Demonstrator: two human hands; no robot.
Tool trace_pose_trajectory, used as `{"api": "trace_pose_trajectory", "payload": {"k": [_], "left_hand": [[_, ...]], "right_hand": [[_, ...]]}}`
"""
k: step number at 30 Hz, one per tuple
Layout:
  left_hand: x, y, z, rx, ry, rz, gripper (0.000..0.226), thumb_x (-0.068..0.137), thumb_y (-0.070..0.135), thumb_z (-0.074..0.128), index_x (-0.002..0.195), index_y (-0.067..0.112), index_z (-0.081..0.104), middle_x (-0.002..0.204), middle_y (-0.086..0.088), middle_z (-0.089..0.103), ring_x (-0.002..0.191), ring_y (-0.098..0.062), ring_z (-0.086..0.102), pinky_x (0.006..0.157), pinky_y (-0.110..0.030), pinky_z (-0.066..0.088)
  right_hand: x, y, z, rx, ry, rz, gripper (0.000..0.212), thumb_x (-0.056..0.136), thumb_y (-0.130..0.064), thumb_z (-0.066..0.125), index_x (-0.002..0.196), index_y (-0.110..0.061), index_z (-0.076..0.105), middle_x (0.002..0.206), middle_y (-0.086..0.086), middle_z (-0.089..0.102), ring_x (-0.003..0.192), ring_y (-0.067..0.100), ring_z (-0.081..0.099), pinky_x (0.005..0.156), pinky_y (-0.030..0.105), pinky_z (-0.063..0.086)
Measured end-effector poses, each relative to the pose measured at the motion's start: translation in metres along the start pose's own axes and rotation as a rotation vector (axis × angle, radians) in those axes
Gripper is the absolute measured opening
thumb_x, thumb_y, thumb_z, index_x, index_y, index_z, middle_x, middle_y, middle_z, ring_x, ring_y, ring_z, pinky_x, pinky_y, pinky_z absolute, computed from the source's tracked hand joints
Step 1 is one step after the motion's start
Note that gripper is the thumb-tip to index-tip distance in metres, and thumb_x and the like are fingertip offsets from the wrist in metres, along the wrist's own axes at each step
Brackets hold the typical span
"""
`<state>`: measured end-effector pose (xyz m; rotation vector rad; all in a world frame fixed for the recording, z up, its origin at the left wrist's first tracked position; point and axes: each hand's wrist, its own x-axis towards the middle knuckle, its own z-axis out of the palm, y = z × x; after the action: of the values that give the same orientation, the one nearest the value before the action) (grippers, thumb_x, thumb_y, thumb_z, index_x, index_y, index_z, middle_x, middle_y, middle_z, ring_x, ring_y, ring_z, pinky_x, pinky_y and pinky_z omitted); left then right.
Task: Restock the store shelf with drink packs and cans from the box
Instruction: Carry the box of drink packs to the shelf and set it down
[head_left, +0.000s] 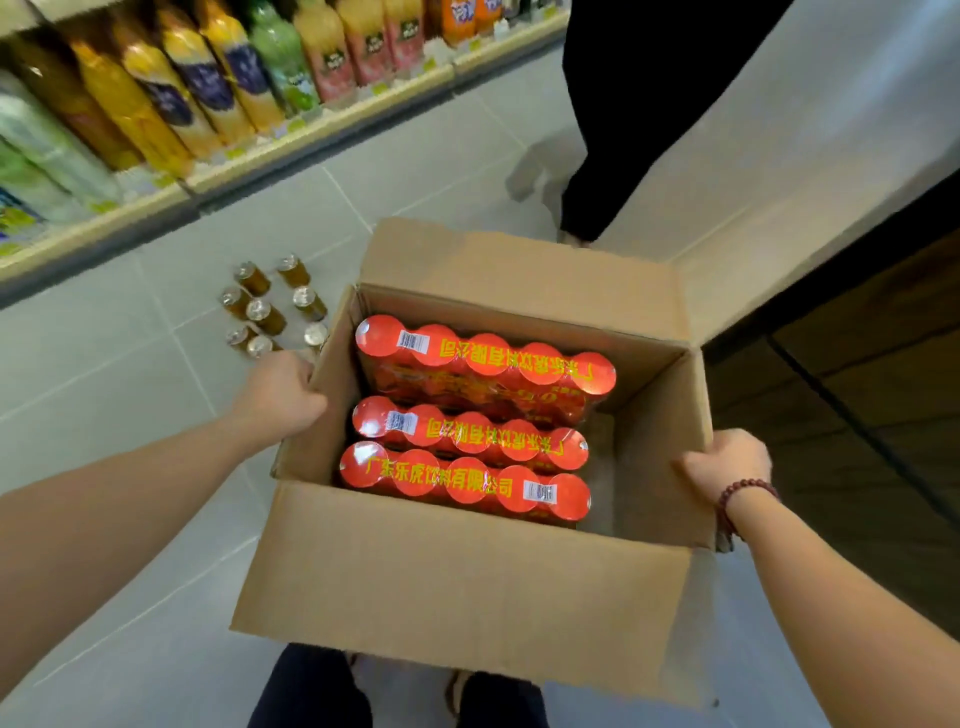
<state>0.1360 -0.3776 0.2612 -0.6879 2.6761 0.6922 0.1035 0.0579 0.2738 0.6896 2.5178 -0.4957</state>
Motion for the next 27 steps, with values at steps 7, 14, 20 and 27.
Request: {"api": "trace_pose_trajectory", "payload": {"k": [7,14,20,27], "left_hand": [[-0.016,-0.136,-0.092,-0.095,0.096,-0.185,0.024,0.063,0.010,0.061,0.060,-0.014,0.059,0.056,-0.023,0.051,0.059,-0.034,0.058,0.053,-0.030,0.038],[-0.031,-0.288,-0.170,-0.158,0.166,-0.352,0.023,0.066,-0.003,0.059,0.046,0.002,0.047,0.052,-0.015,0.041,0.051,-0.025,0.043,0.050,-0.029,0.031],[-0.043,-0.412,-0.218,-0.206,0.219,-0.474,0.030,0.066,-0.002,0.058,0.044,0.006,0.039,0.050,-0.013,0.037,0.049,-0.025,0.038,0.047,-0.027,0.025],[-0.053,-0.516,-0.270,-0.283,0.284,-0.704,0.034,0.067,-0.005,0.057,0.040,0.007,0.040,0.045,-0.009,0.038,0.047,-0.024,0.042,0.045,-0.025,0.027]], "right_hand": [[-0.053,-0.163,0.032,-0.199,-0.038,-0.263,0.021,0.084,-0.020,0.063,0.087,0.001,0.061,0.092,0.021,0.061,0.090,0.037,0.059,0.082,0.045,0.053],[-0.126,-0.318,0.110,-0.388,-0.074,-0.449,0.030,0.081,-0.016,0.060,0.056,-0.010,0.045,0.063,0.010,0.050,0.071,0.031,0.054,0.054,0.026,0.037],[-0.184,-0.440,0.190,-0.446,-0.139,-0.585,0.018,0.084,-0.016,0.060,0.072,-0.006,0.050,0.072,0.010,0.051,0.069,0.027,0.053,0.056,0.026,0.036],[-0.236,-0.579,0.276,-0.419,-0.241,-0.699,0.018,0.079,-0.008,0.060,0.063,-0.005,0.053,0.062,0.010,0.051,0.058,0.020,0.048,0.051,0.025,0.038]]}}
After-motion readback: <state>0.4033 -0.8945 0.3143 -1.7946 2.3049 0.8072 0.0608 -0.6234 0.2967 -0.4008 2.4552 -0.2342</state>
